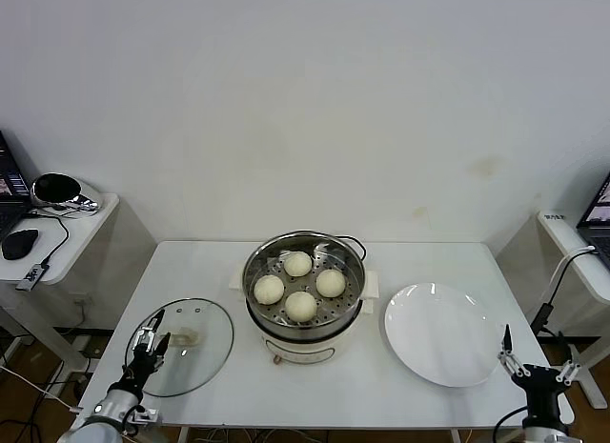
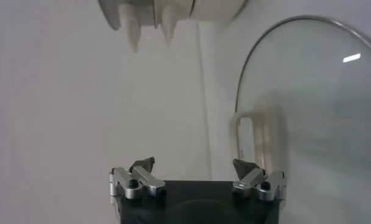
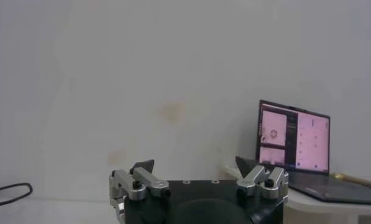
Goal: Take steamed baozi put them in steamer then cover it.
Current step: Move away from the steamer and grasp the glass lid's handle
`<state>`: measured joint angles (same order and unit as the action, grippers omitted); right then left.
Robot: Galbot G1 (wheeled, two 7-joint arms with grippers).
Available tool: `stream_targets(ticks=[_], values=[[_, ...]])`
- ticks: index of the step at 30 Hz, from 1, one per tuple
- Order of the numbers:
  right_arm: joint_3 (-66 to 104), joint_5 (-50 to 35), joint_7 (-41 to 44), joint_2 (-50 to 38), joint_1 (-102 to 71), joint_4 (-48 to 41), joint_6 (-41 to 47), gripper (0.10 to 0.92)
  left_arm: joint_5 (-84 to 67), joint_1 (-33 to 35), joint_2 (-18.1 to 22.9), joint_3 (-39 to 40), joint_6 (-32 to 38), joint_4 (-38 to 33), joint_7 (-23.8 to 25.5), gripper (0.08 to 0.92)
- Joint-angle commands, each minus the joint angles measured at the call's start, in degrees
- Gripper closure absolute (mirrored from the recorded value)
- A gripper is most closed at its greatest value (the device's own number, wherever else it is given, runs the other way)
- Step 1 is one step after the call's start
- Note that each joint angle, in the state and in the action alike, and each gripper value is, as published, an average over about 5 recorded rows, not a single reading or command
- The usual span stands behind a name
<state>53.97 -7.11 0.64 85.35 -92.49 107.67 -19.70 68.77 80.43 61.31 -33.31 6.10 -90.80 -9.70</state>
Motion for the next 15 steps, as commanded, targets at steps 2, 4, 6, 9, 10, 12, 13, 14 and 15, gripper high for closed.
stream_targets(ticks=[2, 4, 6, 9, 10, 12, 13, 14, 15], values=[[1.0, 0.1, -0.3, 0.5, -0.9, 0.1, -0.5, 0.203, 1.0, -2.4, -0.6, 2.0, 0.0, 2.1, 1.3, 0.177], [1.1, 0.1, -0.3, 0.5, -0.9, 0.1, -0.5, 0.203, 0.9, -1.5, -0.8, 1.7, -0.1, 1.5, 1.4, 0.177], [1.1, 0.1, -0.3, 0.5, -0.9, 0.2, -0.5, 0.203, 0.9, -0.5, -0.8, 1.4, -0.3, 0.6, 1.6, 0.177], [1.1, 0.2, -0.3, 0.6, -0.9, 0.2, -0.6, 0.203, 0.6, 1.8, -0.9, 0.6, -0.9, -1.3, 1.8, 0.177], [1.1, 0.2, -0.3, 0.6, -0.9, 0.1, -0.7, 0.203, 0.4, 2.8, -1.0, 0.3, -1.1, -2.2, 1.8, 0.177], [1.0, 0.2, -0.3, 0.7, -0.9, 0.0, -0.8, 0.203, 0.0, 4.6, -1.0, -0.1, -1.4, -3.9, 1.9, 0.177], [0.9, 0.3, -0.3, 0.7, -0.9, -0.1, -0.8, 0.203, -0.1, 5.5, -1.0, -0.2, -1.4, -4.7, 1.9, 0.177], [0.9, 0.3, -0.3, 0.7, -0.9, -0.2, -0.8, 0.203, -0.2, 6.1, -1.0, -0.3, -1.4, -5.4, 1.9, 0.177], [0.8, 0.3, -0.3, 0.7, -0.8, -0.2, -0.8, 0.203, -0.2, 6.5, -0.9, -0.3, -1.4, -5.8, 1.8, 0.177]])
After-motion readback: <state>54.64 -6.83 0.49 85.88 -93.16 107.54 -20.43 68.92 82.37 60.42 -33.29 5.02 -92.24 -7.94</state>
